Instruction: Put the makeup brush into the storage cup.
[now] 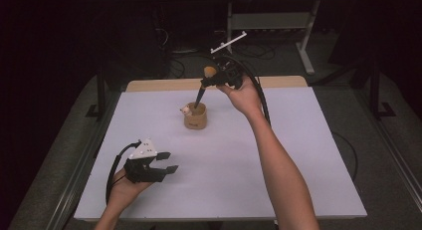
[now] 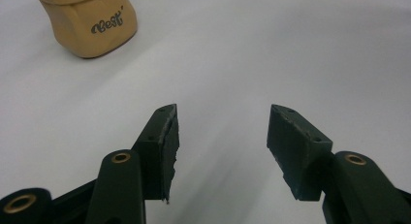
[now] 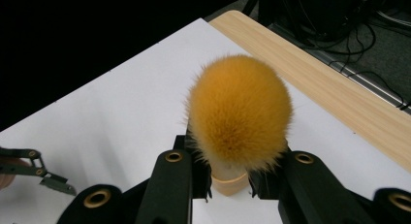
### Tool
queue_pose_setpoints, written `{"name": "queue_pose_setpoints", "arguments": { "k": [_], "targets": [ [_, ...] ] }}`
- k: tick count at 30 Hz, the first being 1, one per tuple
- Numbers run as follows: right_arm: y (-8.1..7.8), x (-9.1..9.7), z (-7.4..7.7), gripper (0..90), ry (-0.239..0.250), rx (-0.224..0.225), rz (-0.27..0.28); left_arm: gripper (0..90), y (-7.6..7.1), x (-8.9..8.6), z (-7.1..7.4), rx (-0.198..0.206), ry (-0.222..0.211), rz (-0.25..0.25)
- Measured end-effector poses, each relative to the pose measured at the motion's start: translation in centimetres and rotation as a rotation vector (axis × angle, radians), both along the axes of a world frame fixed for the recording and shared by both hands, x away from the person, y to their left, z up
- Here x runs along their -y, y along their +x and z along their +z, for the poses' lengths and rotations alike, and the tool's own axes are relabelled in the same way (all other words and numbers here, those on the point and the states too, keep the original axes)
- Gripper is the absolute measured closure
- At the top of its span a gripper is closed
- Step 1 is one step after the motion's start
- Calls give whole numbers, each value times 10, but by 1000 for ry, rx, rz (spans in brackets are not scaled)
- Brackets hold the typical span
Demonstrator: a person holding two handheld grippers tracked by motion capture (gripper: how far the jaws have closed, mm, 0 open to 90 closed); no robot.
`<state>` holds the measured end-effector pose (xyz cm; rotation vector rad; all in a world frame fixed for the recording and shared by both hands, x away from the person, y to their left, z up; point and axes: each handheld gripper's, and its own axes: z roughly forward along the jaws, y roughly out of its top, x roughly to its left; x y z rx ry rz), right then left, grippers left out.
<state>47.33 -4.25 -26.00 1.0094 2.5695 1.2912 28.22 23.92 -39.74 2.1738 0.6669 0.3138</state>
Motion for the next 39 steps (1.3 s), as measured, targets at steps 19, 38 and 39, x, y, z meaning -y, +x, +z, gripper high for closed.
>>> {"name": "queue_pose_setpoints", "arguments": {
  "k": [19,38,39],
  "targets": [
    [11,-11,-20,720,-22,-26,-33,434,0,-4,1,2,-12,9],
    [19,-17,-44,719,-20,-32,-55,429,0,-5,2,-4,-26,14],
    [20,-16,-45,720,-12,-35,-58,428,0,-5,2,-4,-25,13]
  ]
}}
